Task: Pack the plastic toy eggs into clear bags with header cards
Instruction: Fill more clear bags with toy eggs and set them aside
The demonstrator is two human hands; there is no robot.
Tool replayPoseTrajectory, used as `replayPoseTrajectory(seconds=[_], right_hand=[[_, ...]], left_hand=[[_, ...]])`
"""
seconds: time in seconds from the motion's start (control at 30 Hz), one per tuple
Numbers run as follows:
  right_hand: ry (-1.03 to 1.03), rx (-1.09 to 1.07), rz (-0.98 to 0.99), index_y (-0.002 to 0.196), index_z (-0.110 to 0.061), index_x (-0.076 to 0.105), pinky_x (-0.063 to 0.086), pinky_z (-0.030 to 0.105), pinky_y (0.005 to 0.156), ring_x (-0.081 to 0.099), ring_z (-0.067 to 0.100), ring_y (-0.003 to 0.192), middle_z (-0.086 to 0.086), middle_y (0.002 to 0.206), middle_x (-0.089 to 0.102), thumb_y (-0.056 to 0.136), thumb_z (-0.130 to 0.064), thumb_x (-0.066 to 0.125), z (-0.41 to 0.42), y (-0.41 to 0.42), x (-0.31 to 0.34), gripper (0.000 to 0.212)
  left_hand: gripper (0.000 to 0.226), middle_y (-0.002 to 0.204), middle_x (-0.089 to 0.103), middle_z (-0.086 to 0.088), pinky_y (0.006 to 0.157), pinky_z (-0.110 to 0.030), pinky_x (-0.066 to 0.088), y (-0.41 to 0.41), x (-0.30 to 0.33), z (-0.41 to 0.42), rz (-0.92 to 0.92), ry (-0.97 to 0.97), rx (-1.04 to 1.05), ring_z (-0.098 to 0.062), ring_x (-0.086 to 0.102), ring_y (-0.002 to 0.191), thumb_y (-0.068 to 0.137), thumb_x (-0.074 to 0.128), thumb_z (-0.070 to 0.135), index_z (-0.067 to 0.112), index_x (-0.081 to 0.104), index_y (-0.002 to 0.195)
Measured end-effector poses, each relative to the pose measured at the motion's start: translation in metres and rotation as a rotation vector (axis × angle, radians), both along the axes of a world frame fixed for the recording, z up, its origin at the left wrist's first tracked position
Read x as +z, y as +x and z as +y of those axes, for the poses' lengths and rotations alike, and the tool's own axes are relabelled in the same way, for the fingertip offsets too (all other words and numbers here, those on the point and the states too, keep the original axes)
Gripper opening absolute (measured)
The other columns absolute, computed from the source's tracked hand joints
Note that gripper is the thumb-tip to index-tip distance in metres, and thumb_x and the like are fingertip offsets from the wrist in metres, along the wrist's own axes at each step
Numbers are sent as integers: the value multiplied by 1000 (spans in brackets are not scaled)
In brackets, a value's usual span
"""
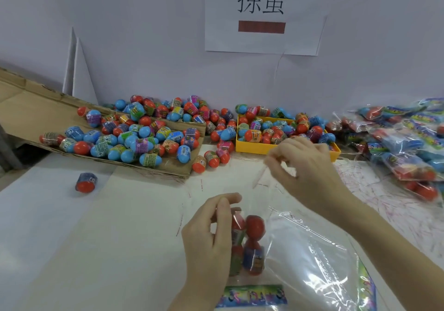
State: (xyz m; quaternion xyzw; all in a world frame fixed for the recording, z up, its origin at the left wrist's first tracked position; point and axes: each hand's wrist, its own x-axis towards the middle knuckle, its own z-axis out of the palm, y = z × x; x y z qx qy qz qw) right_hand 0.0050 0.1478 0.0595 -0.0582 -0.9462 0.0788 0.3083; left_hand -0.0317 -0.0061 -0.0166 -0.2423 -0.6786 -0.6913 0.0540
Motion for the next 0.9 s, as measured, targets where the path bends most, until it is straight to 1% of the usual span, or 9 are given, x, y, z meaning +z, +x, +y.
replayPoseTrajectory(seconds=[0.13, 0.27, 0.4, 0.5, 0.53, 0.6, 0.7, 0.8, 0.9], right_hand=[[-384, -221, -33, 81, -10, 64, 35, 34, 70, 49, 14, 69, -9, 70, 55, 90, -19, 53, 63, 13, -10, 17], [-293, -595, -191, 97, -5, 65, 42, 44, 83, 52, 20, 82, 0, 84, 57, 93, -23, 50, 117, 40, -12, 24], [-175, -301, -79, 96, -9, 65, 46, 45, 83, 53, 14, 80, -4, 86, 55, 89, -27, 52, 97, 44, -1, 24], [-394, 69, 27, 102, -38, 53, 40, 10, 83, 50, -13, 92, -25, 98, 52, 77, -58, 41, 45, 36, 20, 34], [-409, 138, -20, 103, -48, 46, 33, 7, 85, 43, -21, 97, -33, 104, 46, 73, -66, 40, 31, 32, 24, 36], [-244, 172, -150, 112, -55, 39, 21, 18, 89, 32, -20, 103, -39, 110, 39, 70, -75, 37, 15, 22, 28, 46], [32, 110, -300, 113, -38, 60, 18, 26, 81, 38, -1, 104, -34, 93, 46, 73, -60, 46, 12, 10, 32, 47], [-50, 112, -299, 86, -32, 69, 20, 30, 79, 44, 10, 93, -30, 72, 48, 80, -34, 64, 18, 8, 27, 8], [-128, 53, -307, 69, -39, 57, 18, 29, 78, 43, 10, 87, -25, 71, 54, 80, -25, 67, 30, 15, 21, 20]], left_hand=[[25, 92, 66, 27, 69, -5, 47, 2, 3, 2, -41, 16, -9, 3, 63, 85, 84, 38, 32, 32, 63, 80], [25, 87, 67, 27, 71, -5, 47, 1, 3, 3, -91, 43, -10, 4, 63, 85, 95, 45, 27, 32, 63, 79], [27, 86, 71, 18, 64, -10, 51, 0, 5, 3, -158, 123, -61, -5, 68, 80, 79, 40, 38, 28, 65, 83], [27, 85, 72, 16, 61, -9, 50, 1, 6, 2, -178, 146, -75, -7, 69, 79, 79, 41, 36, 27, 65, 83], [26, 85, 72, 15, 60, -9, 50, 1, 6, 2, -182, 149, -73, -8, 69, 78, 81, 40, 34, 27, 66, 82], [27, 85, 72, 12, 59, -10, 50, 1, 6, 2, -185, 140, -64, -9, 69, 77, 90, 40, 23, 26, 66, 82], [31, 85, 72, 12, 62, -11, 51, 0, 5, 2, -189, 105, -48, -9, 69, 77, 94, 40, 13, 25, 66, 83], [30, 84, 72, 13, 64, -12, 52, -2, 5, 1, -188, 100, -25, -8, 69, 77, 95, 40, 12, 24, 65, 84], [31, 82, 72, 15, 62, -8, 50, -2, 6, 1, -191, 108, -8, -4, 68, 77, 95, 39, 11, 23, 65, 84]])
